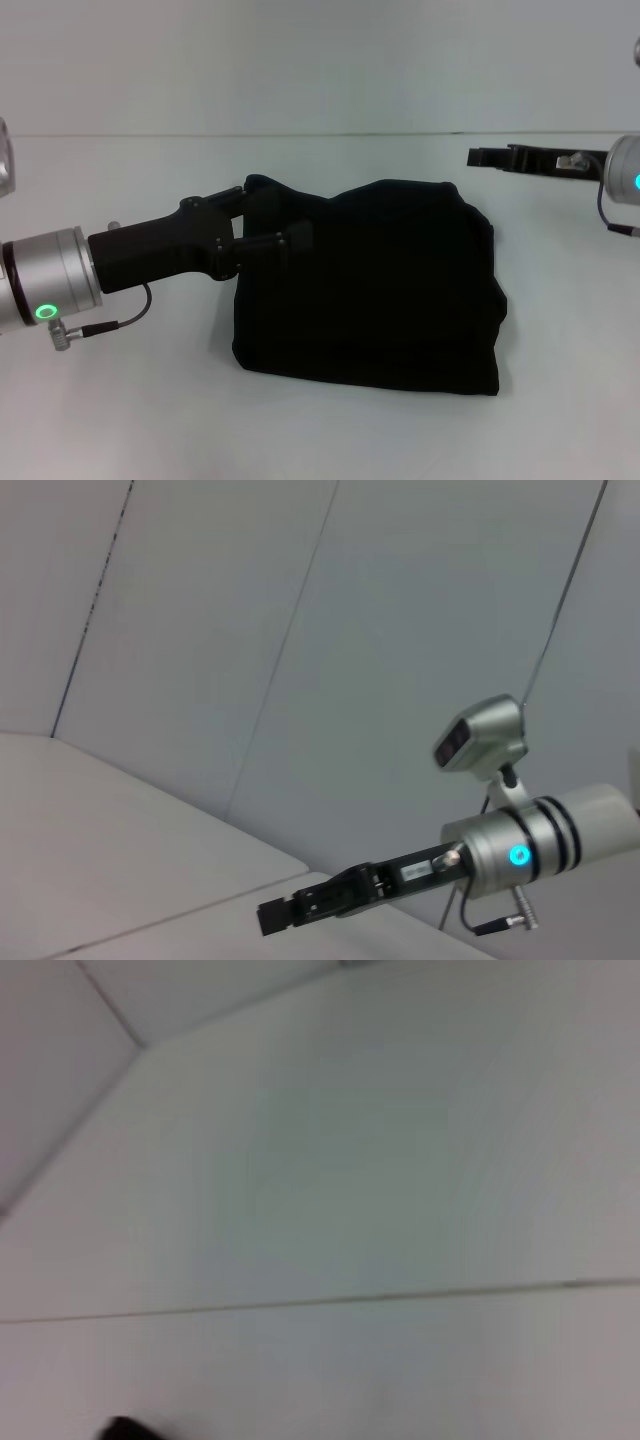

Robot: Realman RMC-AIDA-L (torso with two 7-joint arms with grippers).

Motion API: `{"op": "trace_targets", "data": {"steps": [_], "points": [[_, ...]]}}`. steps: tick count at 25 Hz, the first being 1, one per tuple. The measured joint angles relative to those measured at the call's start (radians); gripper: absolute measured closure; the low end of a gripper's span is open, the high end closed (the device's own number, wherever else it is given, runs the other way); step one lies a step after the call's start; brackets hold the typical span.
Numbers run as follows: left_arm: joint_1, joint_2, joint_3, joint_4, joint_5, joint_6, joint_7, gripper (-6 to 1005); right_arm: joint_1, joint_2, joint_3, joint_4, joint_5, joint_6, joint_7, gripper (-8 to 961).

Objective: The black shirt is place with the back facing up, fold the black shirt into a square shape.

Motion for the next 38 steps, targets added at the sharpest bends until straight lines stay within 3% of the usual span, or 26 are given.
{"op": "trace_targets", "data": {"steps": [1,7,10,18,21,26,38], "points": [[0.0,0.0,-0.002,0.0,0.0,-0.001,0.0,139,-0.003,-0.001,0.001,-0.019,0.003,-0.028,0.001,443],[0.007,-0.001,-0.031,-0.004,-0.004,-0.008,0.0,139,0.017,-0.009,-0.007,-0.023,0.01,-0.15,-0.023,479],[0.012,-0.001,-0.037,-0.005,0.001,-0.009,0.0,140,0.042,0.001,-0.012,0.007,0.007,-0.145,-0.058,605],[0.038,0.002,-0.038,0.0,0.011,-0.011,0.003,140,0.139,0.066,-0.152,0.121,0.005,0.078,-0.123,914],[0.039,0.003,-0.039,0.0,0.011,-0.011,0.003,140,0.158,0.079,-0.213,0.143,0.005,0.142,-0.116,937],[0.04,0.002,-0.039,-0.004,0.011,-0.012,0.004,139,0.178,0.082,-0.261,0.208,0.005,0.262,-0.112,953],[0.043,0.001,-0.041,-0.003,0.004,-0.018,0.0,140,0.145,0.082,-0.265,0.21,0.011,0.424,-0.12,948]]}}
